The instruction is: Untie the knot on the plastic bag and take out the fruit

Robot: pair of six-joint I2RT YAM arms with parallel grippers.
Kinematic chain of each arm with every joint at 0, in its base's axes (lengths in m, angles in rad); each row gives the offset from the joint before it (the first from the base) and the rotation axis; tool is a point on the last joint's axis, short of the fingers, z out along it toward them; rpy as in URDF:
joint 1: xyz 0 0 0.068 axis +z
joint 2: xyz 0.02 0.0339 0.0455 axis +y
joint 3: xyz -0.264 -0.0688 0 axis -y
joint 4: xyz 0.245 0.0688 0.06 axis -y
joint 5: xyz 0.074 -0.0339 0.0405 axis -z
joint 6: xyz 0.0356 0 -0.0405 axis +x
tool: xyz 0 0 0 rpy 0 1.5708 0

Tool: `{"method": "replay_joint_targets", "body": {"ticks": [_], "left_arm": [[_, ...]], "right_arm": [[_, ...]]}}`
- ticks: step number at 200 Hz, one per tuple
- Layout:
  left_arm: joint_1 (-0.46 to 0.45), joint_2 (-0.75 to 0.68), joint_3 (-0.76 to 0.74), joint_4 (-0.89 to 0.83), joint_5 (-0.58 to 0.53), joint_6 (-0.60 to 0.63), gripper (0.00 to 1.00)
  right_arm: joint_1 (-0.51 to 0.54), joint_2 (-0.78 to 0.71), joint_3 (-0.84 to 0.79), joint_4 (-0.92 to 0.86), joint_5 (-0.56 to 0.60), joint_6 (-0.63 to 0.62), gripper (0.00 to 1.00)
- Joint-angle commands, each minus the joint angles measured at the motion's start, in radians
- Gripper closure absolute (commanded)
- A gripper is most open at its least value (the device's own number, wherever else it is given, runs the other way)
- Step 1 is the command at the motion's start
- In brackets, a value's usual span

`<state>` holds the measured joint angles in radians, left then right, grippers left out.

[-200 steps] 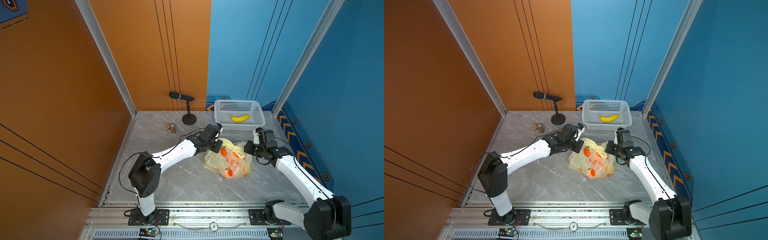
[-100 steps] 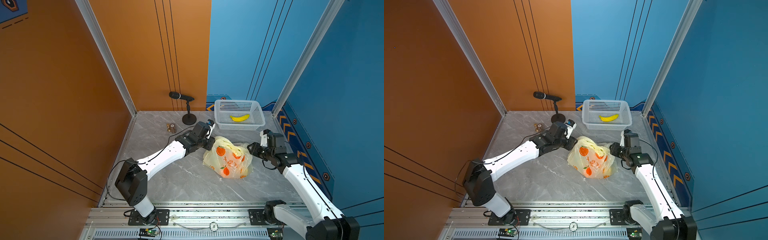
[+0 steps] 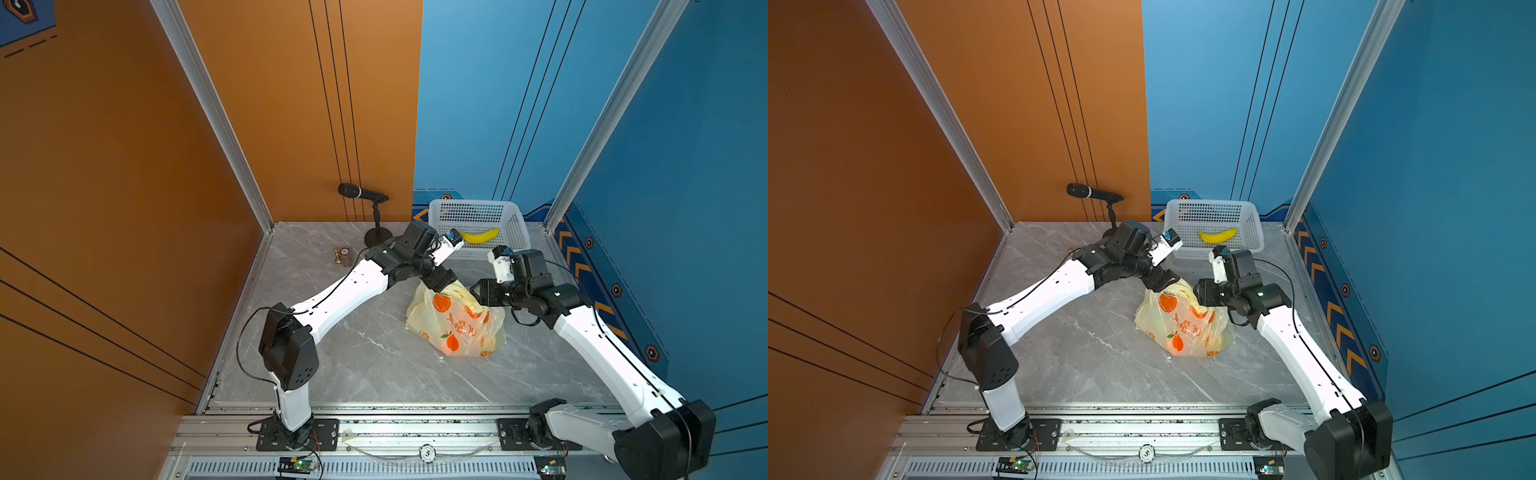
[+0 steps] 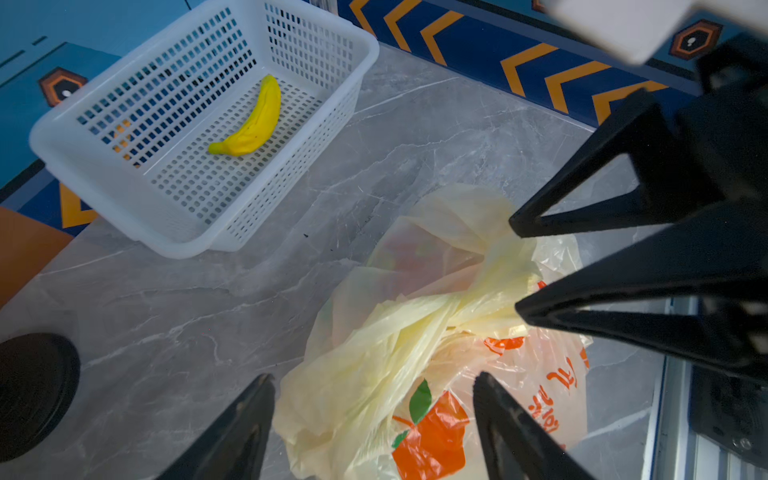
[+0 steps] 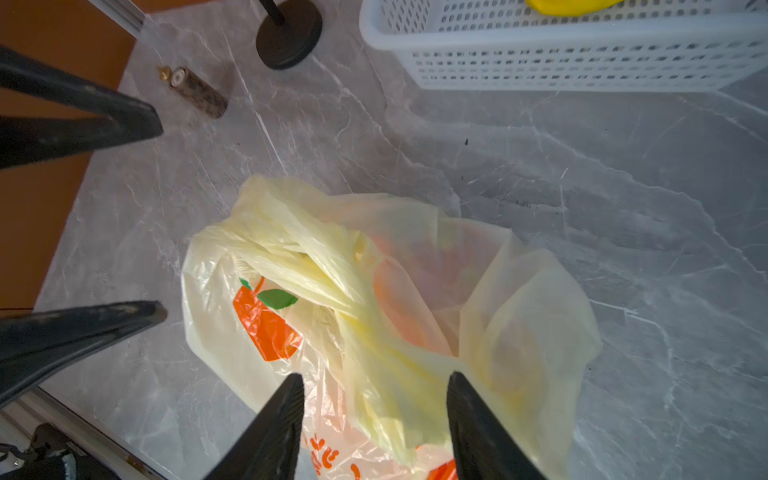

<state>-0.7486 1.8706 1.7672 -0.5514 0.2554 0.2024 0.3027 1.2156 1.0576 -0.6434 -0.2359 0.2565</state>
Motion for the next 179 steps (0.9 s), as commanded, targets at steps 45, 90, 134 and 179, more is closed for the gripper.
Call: {"method": "replay_joint_targets", "body": {"ticks": [45, 90, 134, 179], "left_arm": [[0.015, 0.163, 0.106, -0.136, 0.116, 0.06, 0.17], [0.028, 0.214, 0.131, -0.11, 0.077, -0.021, 0.53], [0.051, 0.167, 0.049, 0.06, 0.038, -0.169, 0.75], [0.13, 0.169, 0.048, 0.195, -0.065, -0.452, 0.8]], "right_arm": [[0.009, 0.038, -0.04, -0.001, 0.003, -0.007, 0.89], [0.012, 0.001, -0.061, 0.015, 0.031, 0.003, 0.98], [0.006, -0.093, -0.11, 0.04, 0.054, 0.017, 1.0], [-0.003, -0.246, -0.192, 0.079, 0.061, 0.045, 1.0]]}}
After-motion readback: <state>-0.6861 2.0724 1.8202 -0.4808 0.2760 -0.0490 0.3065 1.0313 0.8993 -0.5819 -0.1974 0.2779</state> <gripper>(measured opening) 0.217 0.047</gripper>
